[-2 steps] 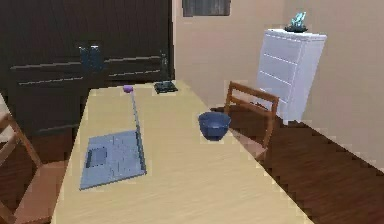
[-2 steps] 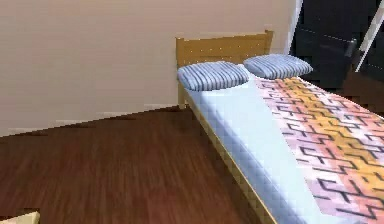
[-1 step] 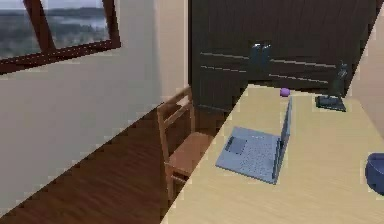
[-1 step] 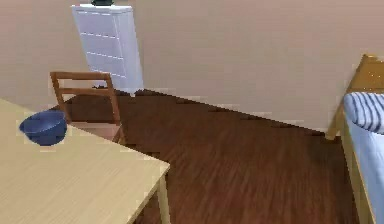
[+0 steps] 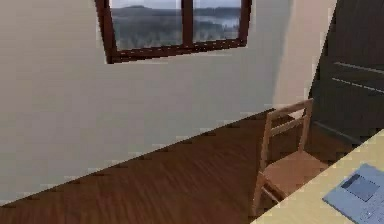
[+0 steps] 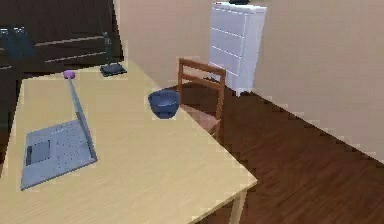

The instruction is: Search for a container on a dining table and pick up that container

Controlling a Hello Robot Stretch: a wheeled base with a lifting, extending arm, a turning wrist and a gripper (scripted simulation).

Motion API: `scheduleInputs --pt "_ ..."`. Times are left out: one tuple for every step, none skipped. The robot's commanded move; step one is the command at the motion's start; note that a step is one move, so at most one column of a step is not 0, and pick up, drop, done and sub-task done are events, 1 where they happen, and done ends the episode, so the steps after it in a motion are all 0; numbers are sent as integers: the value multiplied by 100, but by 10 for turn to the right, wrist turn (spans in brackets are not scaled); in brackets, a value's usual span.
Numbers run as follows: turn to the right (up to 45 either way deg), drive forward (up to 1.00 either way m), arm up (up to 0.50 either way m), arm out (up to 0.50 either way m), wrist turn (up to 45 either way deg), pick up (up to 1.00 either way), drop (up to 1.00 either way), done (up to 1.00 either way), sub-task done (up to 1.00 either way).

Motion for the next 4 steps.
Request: scheduleInputs --pt "450 0 0 0 0 0 0 0 0" --pt "450 0 0 0 0 0 0 0 0" --pt "450 0 0 0 0 0 0 0 0" --pt "30 0 0 0 0 0 0 0 0"
